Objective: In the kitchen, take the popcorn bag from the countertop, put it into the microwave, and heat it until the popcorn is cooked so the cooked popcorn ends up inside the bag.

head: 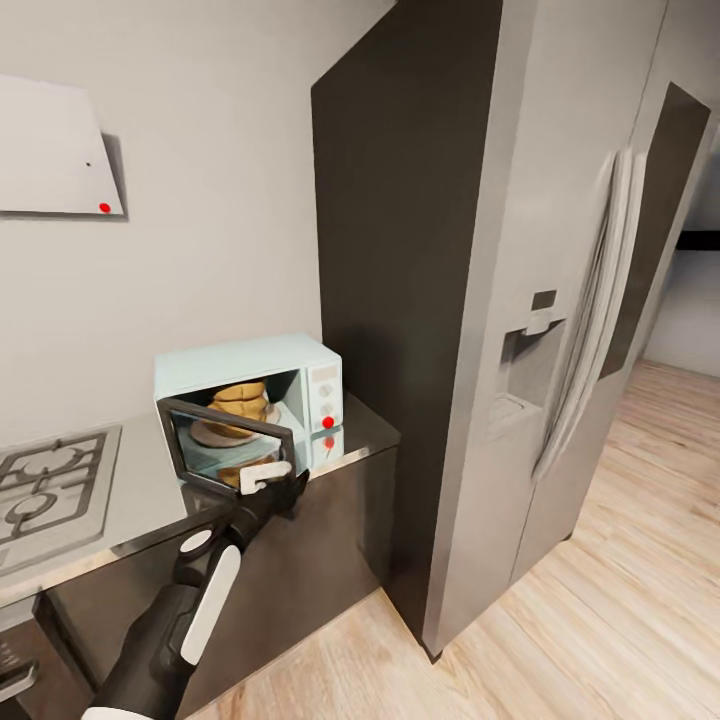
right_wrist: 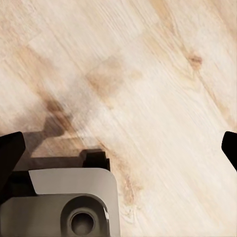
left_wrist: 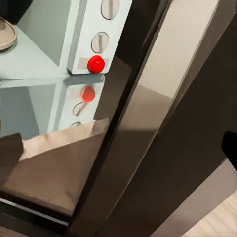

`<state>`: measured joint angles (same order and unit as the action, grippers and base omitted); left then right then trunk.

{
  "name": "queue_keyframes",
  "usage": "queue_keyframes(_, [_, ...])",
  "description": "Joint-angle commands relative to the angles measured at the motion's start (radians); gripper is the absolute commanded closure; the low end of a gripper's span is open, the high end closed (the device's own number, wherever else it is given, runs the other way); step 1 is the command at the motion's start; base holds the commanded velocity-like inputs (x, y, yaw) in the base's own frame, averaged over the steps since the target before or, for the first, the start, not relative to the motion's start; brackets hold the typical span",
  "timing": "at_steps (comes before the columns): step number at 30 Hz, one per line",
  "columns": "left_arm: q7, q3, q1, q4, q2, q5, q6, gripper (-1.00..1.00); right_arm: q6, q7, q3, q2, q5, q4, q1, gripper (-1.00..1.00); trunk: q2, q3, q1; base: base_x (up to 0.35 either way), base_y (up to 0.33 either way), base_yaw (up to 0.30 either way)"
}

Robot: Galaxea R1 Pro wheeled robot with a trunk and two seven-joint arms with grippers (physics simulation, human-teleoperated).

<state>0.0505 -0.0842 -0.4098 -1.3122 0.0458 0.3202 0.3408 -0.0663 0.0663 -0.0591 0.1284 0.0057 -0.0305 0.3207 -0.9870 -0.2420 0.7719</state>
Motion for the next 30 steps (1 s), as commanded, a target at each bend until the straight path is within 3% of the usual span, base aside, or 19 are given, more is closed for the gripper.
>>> queue_keyframes(1, [0.002,0.002,-0.001,-0.001,0.000,0.007,0.006,-1.00,-0.006,0.005,-0.006,0.000,0.000,-0.003,0.001,-1.00,-0.001,-0.001,0.000,0.031,0.000,0.000])
queue_keyframes(30, [0.003,-0.018,0.000,0.007,0.005,0.007,0.006,-1.00,-0.006,0.006,-0.005,-0.001,0.002,-0.003,0.001,-1.00,-0.001,-0.001,0.000,0.308,0.000,0.000])
